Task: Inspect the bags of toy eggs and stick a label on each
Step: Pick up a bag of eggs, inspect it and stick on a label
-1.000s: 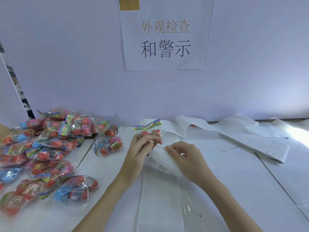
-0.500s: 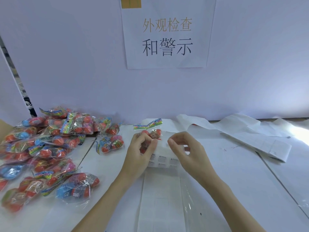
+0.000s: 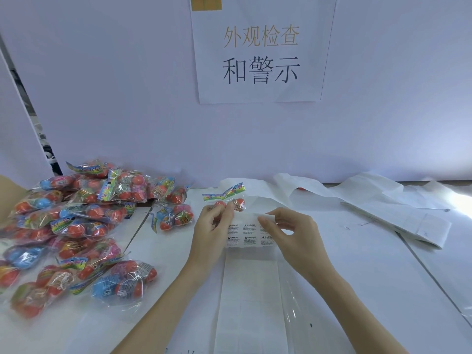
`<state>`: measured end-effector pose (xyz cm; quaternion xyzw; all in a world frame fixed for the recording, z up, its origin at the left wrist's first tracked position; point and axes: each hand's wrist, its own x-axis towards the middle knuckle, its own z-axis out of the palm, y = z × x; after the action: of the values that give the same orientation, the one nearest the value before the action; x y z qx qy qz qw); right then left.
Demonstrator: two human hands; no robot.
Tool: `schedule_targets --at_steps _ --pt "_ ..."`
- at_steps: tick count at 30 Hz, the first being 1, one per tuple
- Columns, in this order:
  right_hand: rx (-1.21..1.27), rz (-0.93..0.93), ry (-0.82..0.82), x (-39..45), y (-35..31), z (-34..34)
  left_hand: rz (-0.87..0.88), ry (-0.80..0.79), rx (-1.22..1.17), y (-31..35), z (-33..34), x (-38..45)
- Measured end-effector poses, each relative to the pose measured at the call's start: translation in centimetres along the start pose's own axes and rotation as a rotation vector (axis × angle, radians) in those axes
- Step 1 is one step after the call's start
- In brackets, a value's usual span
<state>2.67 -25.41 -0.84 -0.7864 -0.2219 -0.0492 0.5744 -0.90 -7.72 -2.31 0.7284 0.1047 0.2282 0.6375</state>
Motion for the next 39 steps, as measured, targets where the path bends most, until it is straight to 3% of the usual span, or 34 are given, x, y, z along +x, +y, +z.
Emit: schedule_targets --at_steps 5,12,17,31,39 --pt "0.046 0.04 0.027 0.2 0.2 -0.2 0.078 0.027 0.053 0.6 0.1 -0.3" --pt "0.127 0.091 0.019 0.2 -0.2 -0.4 0.099 -0.064 0.049 1.3 -0.1 -0.9" --pt "0.171 0.086 0.016 0.3 -0.3 -0.4 0.049 -0.072 0.011 1.1 -0.2 -0.6" --pt "0.091 0.056 0.027 0.3 0.0 -0.4 0.022 -0.085 -0.058 1.1 -0.3 -0.3" --pt "0.113 0.056 0.018 0.4 0.5 -0.1 0.095 -0.062 -0.02 1.1 -0.2 -0.6"
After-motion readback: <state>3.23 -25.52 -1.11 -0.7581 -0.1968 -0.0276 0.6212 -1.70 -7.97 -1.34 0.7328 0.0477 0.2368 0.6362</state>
